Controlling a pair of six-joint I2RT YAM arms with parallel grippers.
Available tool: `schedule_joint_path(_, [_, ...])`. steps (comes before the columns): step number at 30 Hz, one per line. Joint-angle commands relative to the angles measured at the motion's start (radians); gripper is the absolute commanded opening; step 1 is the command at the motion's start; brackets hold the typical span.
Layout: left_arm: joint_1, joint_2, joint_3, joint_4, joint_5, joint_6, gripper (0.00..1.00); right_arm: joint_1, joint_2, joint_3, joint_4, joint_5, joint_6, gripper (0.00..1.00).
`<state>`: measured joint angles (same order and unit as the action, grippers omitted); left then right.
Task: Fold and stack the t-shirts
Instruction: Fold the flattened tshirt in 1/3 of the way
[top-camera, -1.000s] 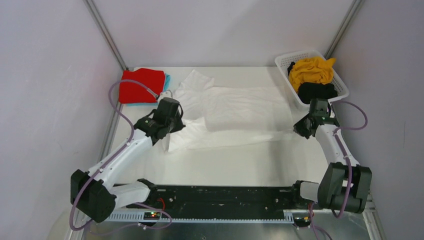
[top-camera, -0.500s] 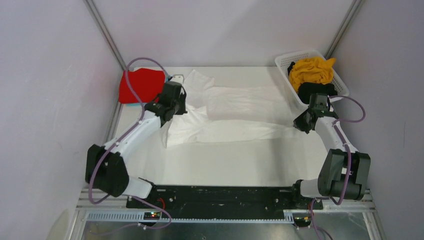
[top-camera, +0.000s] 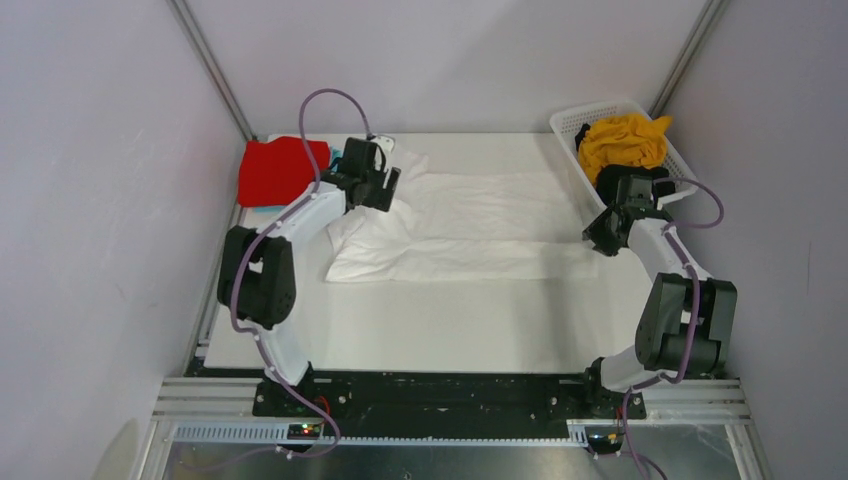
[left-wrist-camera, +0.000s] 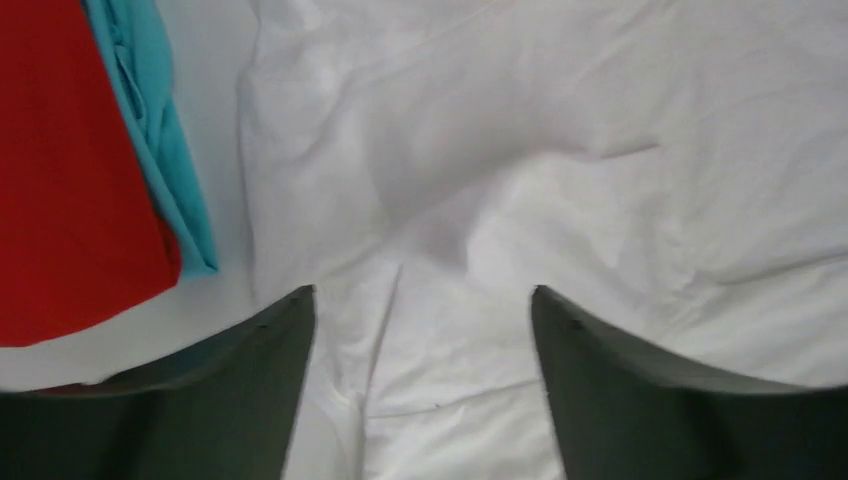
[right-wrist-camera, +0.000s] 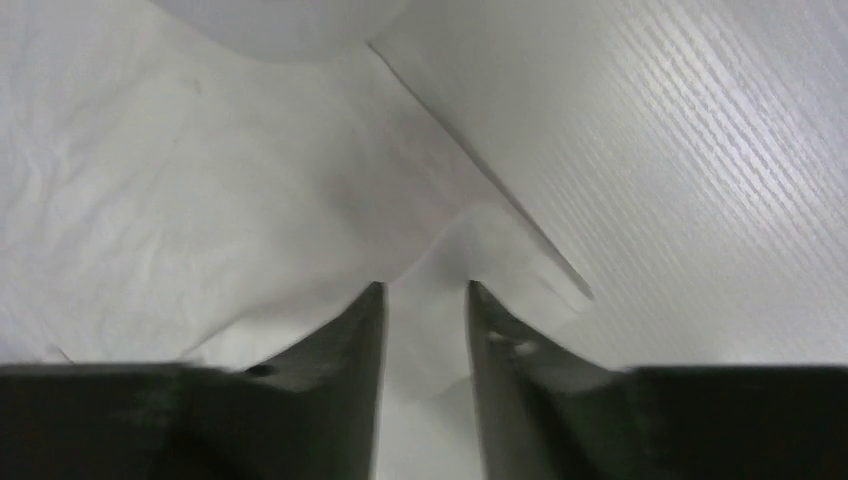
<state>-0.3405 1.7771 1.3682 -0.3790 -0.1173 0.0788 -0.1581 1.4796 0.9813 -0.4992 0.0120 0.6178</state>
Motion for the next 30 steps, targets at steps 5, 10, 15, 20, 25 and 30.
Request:
schedule_joint_path(5, [0.029,-0.01,0.168,-0.046,-0.121,-0.105,1.0,0.018,-0.055,0.083,-0.013,0.104,-0.046,0.84])
schedule_joint_path(10, [0.027,-0.132,0.064,-0.058,0.025,-0.254,1.0,0.092,-0.129,0.065,-0.088,0.164,-0.08,0.99])
schedule_joint_path(15, [0.025,-0.144,-0.059,-0.046,0.153,-0.47,1.0,0.242,-0.042,0.047,-0.026,0.06,-0.149,0.99])
schedule_joint_path(20, [0.02,-0.04,-0.119,-0.03,0.184,-0.569,1.0,0.328,0.11,0.079,0.111,-0.085,-0.181,1.0])
schedule_joint_path(25, [0.018,0.015,-0.183,-0.014,0.182,-0.601,1.0,0.38,0.288,0.155,0.069,-0.085,-0.215,0.99])
schedule_joint_path(30, [0.017,0.009,-0.277,-0.007,0.147,-0.638,1.0,0.418,0.283,0.108,0.002,-0.026,-0.205,0.99])
